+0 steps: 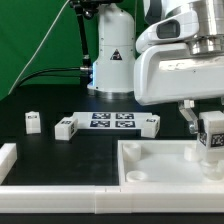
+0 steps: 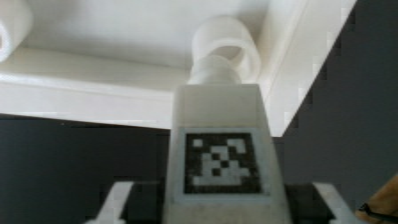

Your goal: Assemble one leg

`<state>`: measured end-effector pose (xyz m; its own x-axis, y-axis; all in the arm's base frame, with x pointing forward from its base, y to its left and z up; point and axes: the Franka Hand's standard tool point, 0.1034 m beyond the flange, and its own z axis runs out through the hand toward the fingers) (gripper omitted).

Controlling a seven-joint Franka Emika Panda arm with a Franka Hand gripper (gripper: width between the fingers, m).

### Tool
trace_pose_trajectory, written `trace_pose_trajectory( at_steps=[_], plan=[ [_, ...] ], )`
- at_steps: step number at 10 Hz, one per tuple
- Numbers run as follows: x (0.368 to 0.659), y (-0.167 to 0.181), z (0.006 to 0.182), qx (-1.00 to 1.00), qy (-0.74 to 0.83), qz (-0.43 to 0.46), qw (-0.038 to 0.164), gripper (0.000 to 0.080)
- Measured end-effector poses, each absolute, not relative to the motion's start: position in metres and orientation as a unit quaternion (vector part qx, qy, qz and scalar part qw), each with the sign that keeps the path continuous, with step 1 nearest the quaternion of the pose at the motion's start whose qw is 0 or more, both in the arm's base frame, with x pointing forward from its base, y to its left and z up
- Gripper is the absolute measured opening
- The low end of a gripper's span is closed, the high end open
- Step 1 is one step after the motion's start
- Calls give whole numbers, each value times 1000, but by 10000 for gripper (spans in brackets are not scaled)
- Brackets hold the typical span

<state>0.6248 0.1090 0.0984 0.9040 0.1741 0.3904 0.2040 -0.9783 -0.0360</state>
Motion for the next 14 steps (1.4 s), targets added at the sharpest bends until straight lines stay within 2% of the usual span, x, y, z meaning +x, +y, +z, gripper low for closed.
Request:
trace_pose_trajectory(
  at_steps=[2,14],
  plan=[
    [626,109,93,-975,-97,-196,38,294],
    [626,121,93,-970,-105,-214,39,294]
  ],
)
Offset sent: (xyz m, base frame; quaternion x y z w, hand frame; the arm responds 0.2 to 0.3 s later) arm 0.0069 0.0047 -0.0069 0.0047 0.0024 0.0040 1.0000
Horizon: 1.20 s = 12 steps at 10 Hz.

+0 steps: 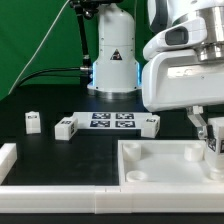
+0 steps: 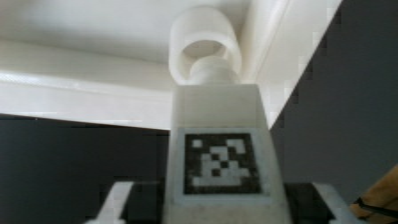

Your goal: Assemble one leg

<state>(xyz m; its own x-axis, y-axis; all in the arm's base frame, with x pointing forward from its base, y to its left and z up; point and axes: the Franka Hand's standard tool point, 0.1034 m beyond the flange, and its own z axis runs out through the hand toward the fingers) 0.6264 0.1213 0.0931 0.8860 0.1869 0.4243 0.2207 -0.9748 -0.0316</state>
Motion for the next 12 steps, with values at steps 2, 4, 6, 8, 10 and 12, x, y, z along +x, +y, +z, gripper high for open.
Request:
trace_pose_trajectory(
  at_steps=[2,4,6,8,10,12],
  plan=[
    [625,121,93,-969,-105,-219,39,294],
    [624,121,93,-968,-105,-224,39,294],
    [618,119,89,-968,-104,-227,37,294],
    [614,118,86,-968,-104,-223,37,294],
    [612,118,83,-969,-104,-221,37,294],
    [611,118,76,-970,-105,-216,37,294]
  ],
)
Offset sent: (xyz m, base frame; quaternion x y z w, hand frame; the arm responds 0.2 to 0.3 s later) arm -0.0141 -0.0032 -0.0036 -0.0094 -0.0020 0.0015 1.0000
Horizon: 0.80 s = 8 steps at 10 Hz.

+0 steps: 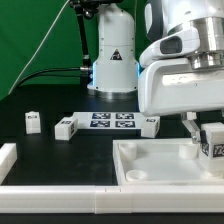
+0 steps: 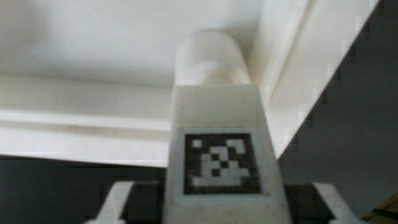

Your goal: Assemble one leg

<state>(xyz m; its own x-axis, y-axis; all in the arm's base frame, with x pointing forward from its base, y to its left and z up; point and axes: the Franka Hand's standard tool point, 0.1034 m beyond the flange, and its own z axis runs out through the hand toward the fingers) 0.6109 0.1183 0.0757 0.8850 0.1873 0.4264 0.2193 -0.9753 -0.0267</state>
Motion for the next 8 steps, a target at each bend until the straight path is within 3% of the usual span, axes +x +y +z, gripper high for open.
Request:
trace_pose_trajectory(
  at_steps=[3,4,5,7,8],
  plan=[
    [614,119,74,-969,-105,-220,37,294],
    [614,119,74,-969,-105,-220,37,403],
    [614,119,74,-969,-105,-220,37,403],
    [614,119,74,-969,-105,-220,37,627],
    [614,119,74,-969,-105,-220,37,643]
  ],
)
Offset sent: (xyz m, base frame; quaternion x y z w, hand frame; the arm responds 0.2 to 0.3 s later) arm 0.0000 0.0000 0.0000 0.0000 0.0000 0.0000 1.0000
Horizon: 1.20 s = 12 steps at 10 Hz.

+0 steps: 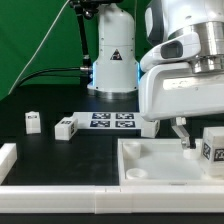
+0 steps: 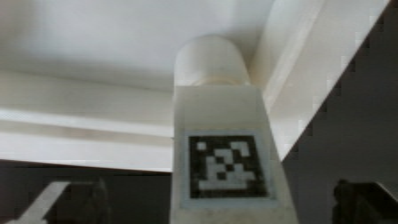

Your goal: Assemble one leg

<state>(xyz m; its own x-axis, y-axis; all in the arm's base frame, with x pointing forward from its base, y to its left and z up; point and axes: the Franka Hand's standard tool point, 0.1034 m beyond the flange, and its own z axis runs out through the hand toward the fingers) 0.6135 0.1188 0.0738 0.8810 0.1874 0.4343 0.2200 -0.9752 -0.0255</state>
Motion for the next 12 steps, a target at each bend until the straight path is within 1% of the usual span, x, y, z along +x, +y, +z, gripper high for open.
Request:
trace_pose_trajectory(
  at_steps=[3,5,6,7,9,10,12],
  plan=[
    [614,119,74,-969,-105,-220,37,648],
    [612,120,72,-973,-107,-201,38,649],
    [614,118,74,-973,-105,-202,38,649],
    [615,114,83,-974,-102,-199,37,649],
    [605,113,83,-991,-99,-83,42,649],
    [604,112,84,-993,-100,-30,44,649],
    [607,114,84,-993,-103,33,49,649]
  ],
)
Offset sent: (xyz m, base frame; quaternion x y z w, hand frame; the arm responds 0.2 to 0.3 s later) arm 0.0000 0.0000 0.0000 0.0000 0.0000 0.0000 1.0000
